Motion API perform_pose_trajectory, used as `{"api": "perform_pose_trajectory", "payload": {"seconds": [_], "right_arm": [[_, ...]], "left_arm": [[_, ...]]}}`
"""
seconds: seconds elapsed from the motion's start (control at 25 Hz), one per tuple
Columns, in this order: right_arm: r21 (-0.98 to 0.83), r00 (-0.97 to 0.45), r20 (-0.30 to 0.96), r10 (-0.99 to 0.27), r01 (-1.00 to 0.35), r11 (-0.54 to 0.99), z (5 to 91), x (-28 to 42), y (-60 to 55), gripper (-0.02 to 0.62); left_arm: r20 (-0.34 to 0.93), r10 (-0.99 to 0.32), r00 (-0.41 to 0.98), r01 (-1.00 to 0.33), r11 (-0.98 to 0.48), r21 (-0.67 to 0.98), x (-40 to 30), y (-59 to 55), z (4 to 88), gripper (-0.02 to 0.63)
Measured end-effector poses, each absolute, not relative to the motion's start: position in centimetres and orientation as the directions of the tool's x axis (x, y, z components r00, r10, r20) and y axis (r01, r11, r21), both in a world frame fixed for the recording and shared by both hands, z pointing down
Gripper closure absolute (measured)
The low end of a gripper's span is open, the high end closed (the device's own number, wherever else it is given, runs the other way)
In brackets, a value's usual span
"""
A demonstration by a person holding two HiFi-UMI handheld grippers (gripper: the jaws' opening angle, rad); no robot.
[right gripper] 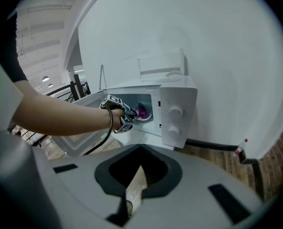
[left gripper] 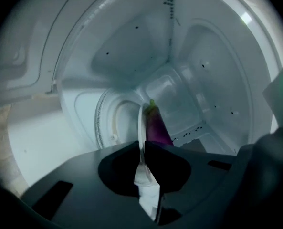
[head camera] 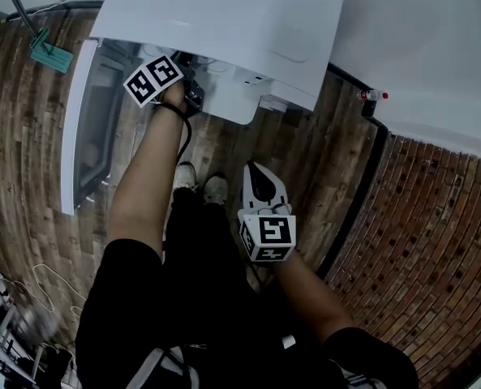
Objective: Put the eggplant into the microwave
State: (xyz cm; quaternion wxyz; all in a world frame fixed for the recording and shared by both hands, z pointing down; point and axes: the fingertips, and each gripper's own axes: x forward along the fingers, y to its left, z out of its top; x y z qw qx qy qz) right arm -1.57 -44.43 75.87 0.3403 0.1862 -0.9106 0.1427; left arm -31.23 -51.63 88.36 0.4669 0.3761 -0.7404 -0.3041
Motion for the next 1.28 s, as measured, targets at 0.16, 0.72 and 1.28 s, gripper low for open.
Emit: {"api": "perform_pose_trajectory", "payload": {"seconds": [0.16,0.72,1.28], "right_arm": [[-0.137,-0.697,0.68,-0.228,-0.426,0.894,76.2,-1.4,-43.9,0.583],[-0.144,-0.71,0.674,-0.206,-0.4,0.905,75.1,-2.0,-43.5,0.583],[-0.16,-0.854,0.437,-0.284,-0.384,0.909,54.3,-8.8,-45.5,0.583]], "left_arm": [[0.539,-0.782,-0.312,-0.479,0.62,0.622,-31.3,-51.5,88.4,0.553],[0.544,-0.648,-0.534,-0.649,0.726,0.227,-31.4,-45.4,84.3,0.607],[0.492,-0.822,-0.287,-0.819,0.477,0.319,-17.9,-40.3,58.6,0.607]]}}
